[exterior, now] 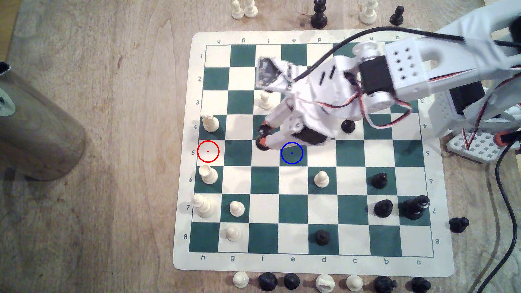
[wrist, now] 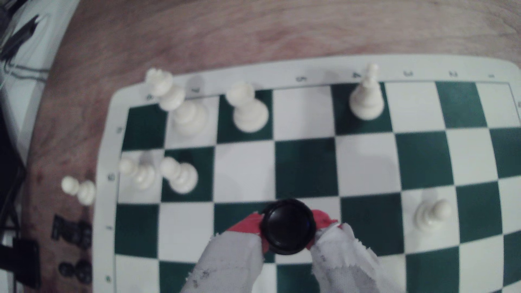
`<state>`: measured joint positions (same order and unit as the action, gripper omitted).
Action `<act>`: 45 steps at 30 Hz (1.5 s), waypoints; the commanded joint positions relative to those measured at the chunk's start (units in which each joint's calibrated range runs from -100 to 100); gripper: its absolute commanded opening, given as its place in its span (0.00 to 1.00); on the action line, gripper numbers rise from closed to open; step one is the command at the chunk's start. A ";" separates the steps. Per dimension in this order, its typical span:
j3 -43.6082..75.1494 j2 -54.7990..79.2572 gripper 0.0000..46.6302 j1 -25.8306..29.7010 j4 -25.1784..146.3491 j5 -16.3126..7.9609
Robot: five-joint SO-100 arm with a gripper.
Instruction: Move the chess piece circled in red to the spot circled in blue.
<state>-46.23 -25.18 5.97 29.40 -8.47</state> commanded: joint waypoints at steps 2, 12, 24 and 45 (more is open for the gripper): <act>-4.73 -10.14 0.01 0.09 0.16 0.15; -16.96 -11.66 0.01 0.71 -5.57 0.39; -22.04 -2.58 0.01 0.79 -17.12 0.78; -22.13 3.11 0.05 0.24 -20.31 1.47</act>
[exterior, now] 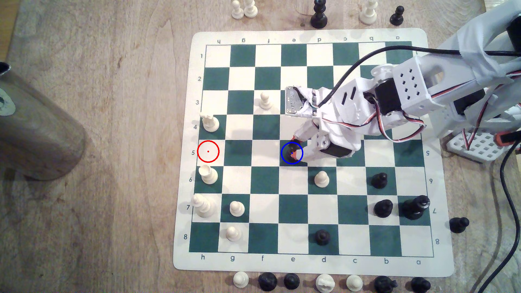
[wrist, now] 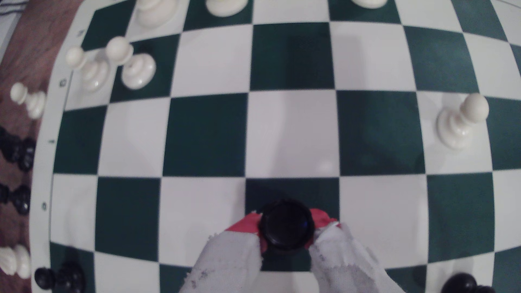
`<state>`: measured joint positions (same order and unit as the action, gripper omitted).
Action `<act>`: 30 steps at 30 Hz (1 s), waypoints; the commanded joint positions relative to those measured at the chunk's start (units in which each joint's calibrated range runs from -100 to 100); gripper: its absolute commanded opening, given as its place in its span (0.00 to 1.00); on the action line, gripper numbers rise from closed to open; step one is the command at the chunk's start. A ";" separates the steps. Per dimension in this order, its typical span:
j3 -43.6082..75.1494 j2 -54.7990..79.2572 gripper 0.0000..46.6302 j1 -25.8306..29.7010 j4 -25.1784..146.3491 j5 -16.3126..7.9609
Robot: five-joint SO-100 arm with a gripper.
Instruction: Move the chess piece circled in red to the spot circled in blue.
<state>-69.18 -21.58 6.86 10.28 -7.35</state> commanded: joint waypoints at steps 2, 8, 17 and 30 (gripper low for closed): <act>0.82 -0.41 0.05 -0.72 -1.27 0.49; 0.64 -0.07 0.34 -1.50 -1.43 0.78; -0.36 -3.47 0.47 -1.89 0.29 0.10; 7.08 -21.21 0.48 0.61 25.59 -2.25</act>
<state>-67.92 -37.16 7.08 30.76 -9.11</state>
